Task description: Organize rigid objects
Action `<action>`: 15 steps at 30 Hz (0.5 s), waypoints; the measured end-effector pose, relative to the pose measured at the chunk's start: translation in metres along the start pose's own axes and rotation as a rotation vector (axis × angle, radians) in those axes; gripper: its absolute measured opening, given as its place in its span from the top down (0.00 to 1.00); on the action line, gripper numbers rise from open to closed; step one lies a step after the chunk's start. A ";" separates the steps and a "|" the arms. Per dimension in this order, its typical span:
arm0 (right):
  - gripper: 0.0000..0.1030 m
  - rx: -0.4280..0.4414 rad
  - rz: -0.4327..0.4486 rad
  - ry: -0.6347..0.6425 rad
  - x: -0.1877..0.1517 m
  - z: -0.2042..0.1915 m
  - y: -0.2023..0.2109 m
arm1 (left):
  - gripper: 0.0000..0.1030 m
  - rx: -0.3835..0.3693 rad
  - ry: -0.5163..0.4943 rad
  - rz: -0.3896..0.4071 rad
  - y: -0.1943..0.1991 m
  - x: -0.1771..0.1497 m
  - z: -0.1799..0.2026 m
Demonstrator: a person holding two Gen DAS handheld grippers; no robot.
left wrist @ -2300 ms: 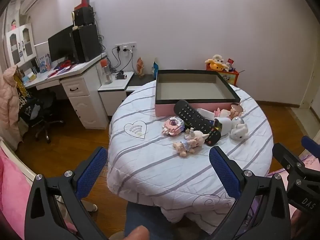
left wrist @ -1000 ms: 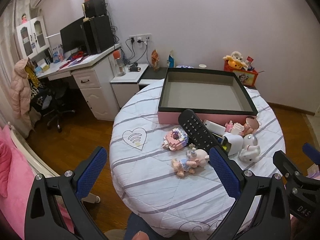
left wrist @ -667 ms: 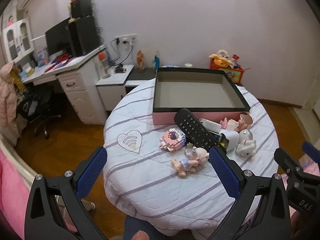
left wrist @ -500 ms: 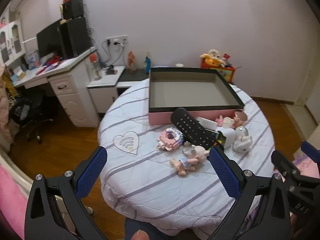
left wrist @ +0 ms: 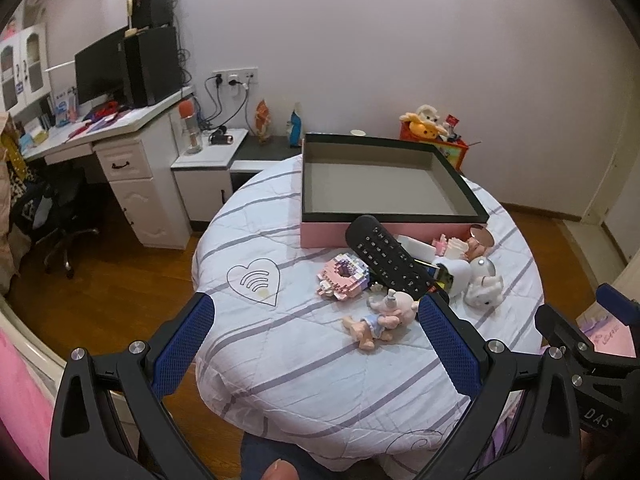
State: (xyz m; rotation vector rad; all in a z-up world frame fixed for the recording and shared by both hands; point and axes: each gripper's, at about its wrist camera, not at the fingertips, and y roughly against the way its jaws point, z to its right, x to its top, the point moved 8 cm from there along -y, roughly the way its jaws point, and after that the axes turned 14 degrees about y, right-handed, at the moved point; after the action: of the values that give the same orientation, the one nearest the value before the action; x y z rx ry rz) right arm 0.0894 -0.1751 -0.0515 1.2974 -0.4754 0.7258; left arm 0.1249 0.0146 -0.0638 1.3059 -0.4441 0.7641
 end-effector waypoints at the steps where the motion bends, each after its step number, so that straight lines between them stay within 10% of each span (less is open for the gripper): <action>1: 0.00 0.005 -0.001 0.004 0.000 0.001 -0.001 | 0.00 0.006 0.008 0.004 0.001 0.000 0.000; 15: 0.00 0.074 -0.005 -0.025 -0.010 0.024 -0.017 | 0.00 0.061 0.016 0.005 0.001 -0.014 0.003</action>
State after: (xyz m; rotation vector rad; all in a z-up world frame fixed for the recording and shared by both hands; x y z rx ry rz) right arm 0.0960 -0.2022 -0.0647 1.3779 -0.4688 0.7292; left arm 0.1154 0.0082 -0.0719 1.3549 -0.4140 0.7970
